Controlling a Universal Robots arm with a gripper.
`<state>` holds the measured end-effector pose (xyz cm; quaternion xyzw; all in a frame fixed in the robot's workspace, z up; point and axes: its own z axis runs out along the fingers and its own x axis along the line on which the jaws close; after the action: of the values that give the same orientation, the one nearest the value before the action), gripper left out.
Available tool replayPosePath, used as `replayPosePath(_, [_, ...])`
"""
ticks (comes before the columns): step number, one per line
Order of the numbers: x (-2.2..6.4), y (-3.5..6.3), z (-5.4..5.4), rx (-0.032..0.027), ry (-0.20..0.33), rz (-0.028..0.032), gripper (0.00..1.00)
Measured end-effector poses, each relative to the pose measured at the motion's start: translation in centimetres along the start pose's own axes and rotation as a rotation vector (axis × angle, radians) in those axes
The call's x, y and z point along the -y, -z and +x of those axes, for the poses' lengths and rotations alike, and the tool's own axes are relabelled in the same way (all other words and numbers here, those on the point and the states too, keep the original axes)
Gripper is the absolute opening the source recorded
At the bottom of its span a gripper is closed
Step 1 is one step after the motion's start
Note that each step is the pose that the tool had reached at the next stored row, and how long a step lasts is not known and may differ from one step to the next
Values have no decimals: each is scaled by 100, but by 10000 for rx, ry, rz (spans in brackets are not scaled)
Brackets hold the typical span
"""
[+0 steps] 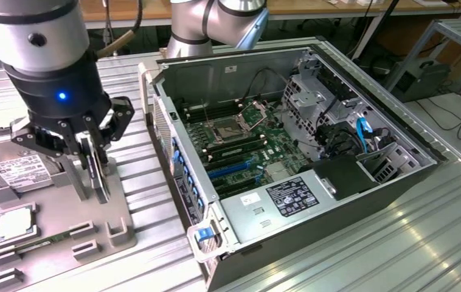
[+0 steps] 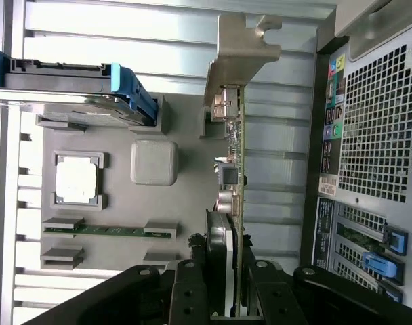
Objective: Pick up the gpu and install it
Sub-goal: 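Pick up the gpu and move the gpu toward the slot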
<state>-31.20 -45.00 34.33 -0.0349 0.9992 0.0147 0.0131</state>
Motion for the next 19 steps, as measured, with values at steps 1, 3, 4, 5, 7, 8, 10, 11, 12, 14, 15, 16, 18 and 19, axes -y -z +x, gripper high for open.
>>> replayPosePath(1, [-1,43,-1,0,0,0,29])
replayPosePath(3, [-4,138,-4,-1,0,1,29])
replayPosePath(4, [-5,179,-5,1,0,-1,29])
replayPosePath(5, [-6,229,-6,-1,0,0,29])
replayPosePath(7, [-10,343,-9,0,0,0,29])
replayPosePath(8, [-11,384,-10,0,0,0,29])
replayPosePath(10, [-13,473,-13,0,0,0,29])
replayPosePath(11, [-19,661,-18,2,0,-1,29])
replayPosePath(12, [-20,719,-20,0,0,0,29])
replayPosePath(14, [-23,808,-22,1,0,-1,29])
replayPosePath(15, [-24,861,-23,-1,0,0,29])
replayPosePath(16, [-27,935,-26,1,0,-1,29])
replayPosePath(18, [-29,1027,-28,0,0,0,29])
replayPosePath(19, [-30,1062,-29,2,0,-1,29])
